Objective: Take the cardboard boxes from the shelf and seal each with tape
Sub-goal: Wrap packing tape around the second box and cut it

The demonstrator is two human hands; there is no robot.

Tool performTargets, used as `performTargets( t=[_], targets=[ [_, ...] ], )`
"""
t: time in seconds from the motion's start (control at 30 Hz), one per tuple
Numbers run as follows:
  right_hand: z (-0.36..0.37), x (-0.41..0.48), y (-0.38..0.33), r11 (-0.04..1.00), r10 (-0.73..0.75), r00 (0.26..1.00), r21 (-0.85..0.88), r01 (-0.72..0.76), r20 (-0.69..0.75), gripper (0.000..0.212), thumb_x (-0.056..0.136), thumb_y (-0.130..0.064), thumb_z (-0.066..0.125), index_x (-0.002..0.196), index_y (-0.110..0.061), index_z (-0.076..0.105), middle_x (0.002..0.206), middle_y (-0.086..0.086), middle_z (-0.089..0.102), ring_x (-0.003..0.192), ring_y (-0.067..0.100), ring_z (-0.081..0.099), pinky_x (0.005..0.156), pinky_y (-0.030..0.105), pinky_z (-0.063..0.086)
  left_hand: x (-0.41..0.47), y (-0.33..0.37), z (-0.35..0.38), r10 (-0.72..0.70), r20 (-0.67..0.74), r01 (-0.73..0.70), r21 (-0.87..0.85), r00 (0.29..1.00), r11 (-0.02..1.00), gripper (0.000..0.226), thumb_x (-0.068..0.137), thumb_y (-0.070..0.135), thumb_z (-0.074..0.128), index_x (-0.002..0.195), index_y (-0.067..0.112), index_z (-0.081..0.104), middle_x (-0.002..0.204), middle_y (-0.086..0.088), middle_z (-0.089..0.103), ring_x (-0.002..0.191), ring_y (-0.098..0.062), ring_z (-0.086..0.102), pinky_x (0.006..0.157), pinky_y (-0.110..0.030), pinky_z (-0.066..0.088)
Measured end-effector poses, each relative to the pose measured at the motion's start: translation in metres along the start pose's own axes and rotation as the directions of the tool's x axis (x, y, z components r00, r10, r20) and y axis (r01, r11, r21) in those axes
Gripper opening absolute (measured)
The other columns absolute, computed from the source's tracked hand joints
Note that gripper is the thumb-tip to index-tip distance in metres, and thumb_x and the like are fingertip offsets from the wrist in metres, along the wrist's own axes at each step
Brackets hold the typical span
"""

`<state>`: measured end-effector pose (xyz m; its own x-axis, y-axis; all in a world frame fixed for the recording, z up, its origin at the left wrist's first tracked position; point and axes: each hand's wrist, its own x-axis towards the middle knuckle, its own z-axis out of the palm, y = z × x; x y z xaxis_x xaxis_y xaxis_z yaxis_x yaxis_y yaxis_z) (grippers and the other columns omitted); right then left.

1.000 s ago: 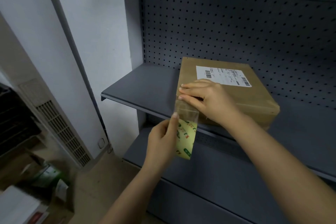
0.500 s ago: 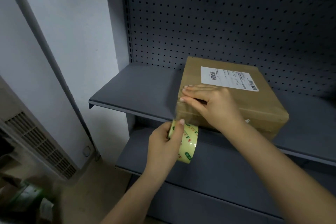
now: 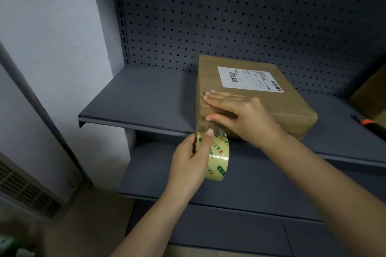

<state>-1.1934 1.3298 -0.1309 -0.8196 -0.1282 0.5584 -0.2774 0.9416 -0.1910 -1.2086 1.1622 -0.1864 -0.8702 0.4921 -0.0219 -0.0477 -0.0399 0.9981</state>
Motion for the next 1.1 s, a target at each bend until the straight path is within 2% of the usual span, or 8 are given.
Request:
performTargets(
  t=[0.1, 0.33, 0.43, 0.53, 0.63, 0.83, 0.93, 1.1],
  targets=[
    [-0.003, 0.0, -0.001, 0.999, 0.033, 0.999, 0.009, -0.033, 0.042, 0.049, 0.081, -0.023, 0.079, 0.126, -0.009, 0.065, 0.131, 0.002, 0.063, 0.128, 0.011, 0.054, 0.111, 0.027, 0.039, 0.003, 0.003, -0.001, -0.041, 0.017, 0.042, -0.008, 0.999, 0.999, 0.044, 0.094, 0.049, 0.056, 0.087, 0.006, 0.063, 0.07, 0.005, 0.062, 0.066, -0.005, 0.062, 0.06, -0.019, 0.048],
    [-0.012, 0.005, -0.009, 0.993, 0.114, 0.992, 0.024, -0.115, 0.051, 0.051, 0.079, -0.027, 0.081, 0.125, -0.012, 0.066, 0.129, 0.0, 0.065, 0.124, 0.009, 0.056, 0.109, 0.022, 0.039, 0.004, 0.012, 0.001, -0.08, 0.025, 0.08, -0.012, 0.996, 0.997, 0.042, 0.096, 0.047, 0.055, 0.089, 0.006, 0.064, 0.073, 0.002, 0.064, 0.064, -0.006, 0.063, 0.054, -0.02, 0.05],
    [-0.019, -0.001, -0.011, 0.989, 0.14, 0.989, 0.042, -0.142, 0.047, 0.048, 0.078, -0.026, 0.081, 0.122, -0.011, 0.068, 0.127, 0.0, 0.066, 0.122, 0.008, 0.057, 0.107, 0.024, 0.042, 0.002, 0.015, 0.004, -0.05, 0.059, 0.049, 0.019, 0.997, 0.999, 0.044, 0.097, 0.048, 0.053, 0.092, 0.006, 0.064, 0.076, 0.001, 0.064, 0.067, -0.008, 0.061, 0.061, -0.025, 0.048],
    [-0.029, -0.013, -0.009, 0.983, 0.18, 0.983, -0.026, -0.18, 0.034, 0.045, 0.078, -0.023, 0.082, 0.12, -0.011, 0.069, 0.126, 0.001, 0.067, 0.121, 0.009, 0.057, 0.107, 0.017, 0.038, -0.003, 0.019, 0.014, -0.028, 0.109, 0.024, 0.038, 0.994, 0.999, 0.044, 0.097, 0.049, 0.051, 0.092, 0.008, 0.065, 0.077, 0.001, 0.065, 0.071, -0.01, 0.062, 0.066, -0.026, 0.047],
    [-0.04, -0.026, -0.007, 0.966, 0.259, 0.966, -0.014, -0.259, 0.022, 0.045, 0.079, -0.024, 0.081, 0.121, -0.014, 0.069, 0.127, -0.002, 0.066, 0.122, 0.004, 0.055, 0.106, 0.01, 0.035, -0.009, 0.023, 0.032, -0.018, 0.128, 0.013, 0.037, 0.992, 0.999, 0.042, 0.098, 0.048, 0.05, 0.089, 0.009, 0.064, 0.073, 0.002, 0.061, 0.068, -0.01, 0.058, 0.064, -0.027, 0.045],
    [-0.063, -0.049, 0.014, 0.946, 0.323, 0.946, -0.019, -0.323, 0.007, 0.043, 0.08, -0.024, 0.08, 0.121, -0.014, 0.069, 0.128, -0.001, 0.065, 0.123, 0.01, 0.057, 0.108, 0.031, 0.043, -0.014, 0.018, 0.073, -0.007, 0.124, -0.005, 0.094, 0.992, 0.996, 0.042, 0.098, 0.049, 0.051, 0.091, 0.01, 0.065, 0.081, -0.003, 0.066, 0.077, -0.017, 0.064, 0.072, -0.035, 0.051],
    [-0.074, -0.062, 0.031, 0.951, 0.31, 0.95, 0.007, -0.311, 0.018, 0.042, 0.083, -0.022, 0.077, 0.123, -0.015, 0.068, 0.13, -0.002, 0.064, 0.127, 0.009, 0.053, 0.112, 0.029, 0.039, -0.014, 0.016, 0.096, -0.02, 0.09, 0.013, 0.082, 0.996, 0.997, 0.039, 0.098, 0.047, 0.051, 0.092, 0.011, 0.066, 0.083, -0.003, 0.068, 0.079, -0.016, 0.066, 0.071, -0.033, 0.052],
    [-0.091, -0.089, 0.059, 0.948, 0.308, 0.952, 0.084, -0.306, -0.004, 0.044, 0.082, -0.026, 0.079, 0.124, -0.017, 0.067, 0.13, -0.005, 0.064, 0.13, 0.003, 0.049, 0.113, 0.023, 0.035, -0.023, 0.018, 0.141, -0.021, 0.018, 0.019, 0.076, 1.0, 0.997, 0.042, 0.098, 0.045, 0.052, 0.095, 0.006, 0.066, 0.081, -0.009, 0.068, 0.073, -0.015, 0.065, 0.061, -0.027, 0.05]
  ],
)
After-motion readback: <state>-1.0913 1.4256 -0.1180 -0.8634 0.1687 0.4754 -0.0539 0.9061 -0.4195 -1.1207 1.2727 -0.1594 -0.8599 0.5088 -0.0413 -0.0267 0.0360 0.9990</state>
